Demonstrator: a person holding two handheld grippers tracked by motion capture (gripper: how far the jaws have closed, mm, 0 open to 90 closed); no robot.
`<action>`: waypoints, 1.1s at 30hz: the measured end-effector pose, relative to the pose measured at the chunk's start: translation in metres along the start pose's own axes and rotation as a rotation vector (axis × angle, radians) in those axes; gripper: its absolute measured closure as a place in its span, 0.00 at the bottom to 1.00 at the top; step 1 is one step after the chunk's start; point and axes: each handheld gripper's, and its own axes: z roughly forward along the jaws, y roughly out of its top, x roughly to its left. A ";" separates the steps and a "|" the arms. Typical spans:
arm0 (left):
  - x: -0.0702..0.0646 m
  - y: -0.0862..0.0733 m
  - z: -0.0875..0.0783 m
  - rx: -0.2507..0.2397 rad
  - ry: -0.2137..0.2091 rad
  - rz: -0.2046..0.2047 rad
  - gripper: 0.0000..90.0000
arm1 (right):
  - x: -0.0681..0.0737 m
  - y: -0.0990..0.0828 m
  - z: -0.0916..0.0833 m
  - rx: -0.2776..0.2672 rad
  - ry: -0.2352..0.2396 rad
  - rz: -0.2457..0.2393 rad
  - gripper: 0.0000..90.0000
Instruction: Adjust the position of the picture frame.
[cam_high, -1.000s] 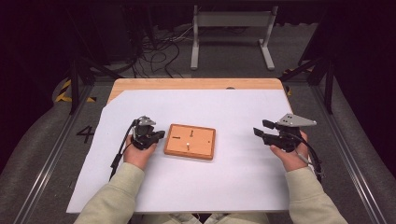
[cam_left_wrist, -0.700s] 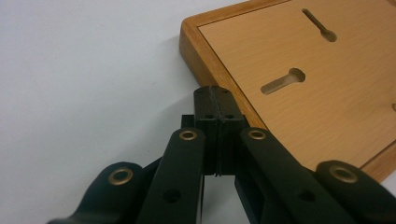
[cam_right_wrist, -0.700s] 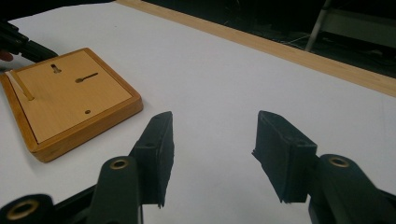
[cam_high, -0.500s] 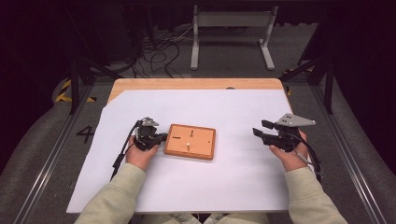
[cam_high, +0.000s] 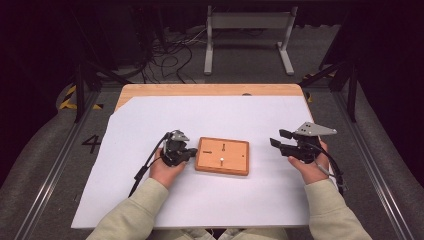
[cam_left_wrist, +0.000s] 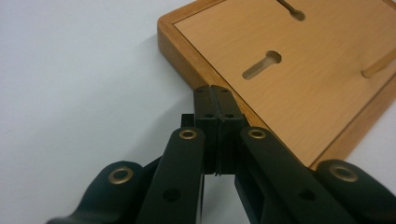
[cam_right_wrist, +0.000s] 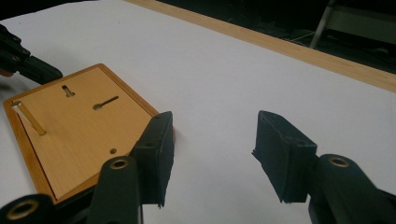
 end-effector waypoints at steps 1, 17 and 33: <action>0.000 0.000 0.000 0.000 0.000 0.000 1.00 | 0.000 0.000 0.000 0.000 0.000 0.000 0.53; -0.032 -0.002 -0.003 -0.006 -0.046 0.057 1.00 | 0.006 0.001 0.007 0.022 0.048 -0.014 0.55; -0.034 0.002 -0.037 -0.150 -0.102 0.186 0.82 | 0.007 0.000 -0.005 0.018 0.075 -0.026 0.55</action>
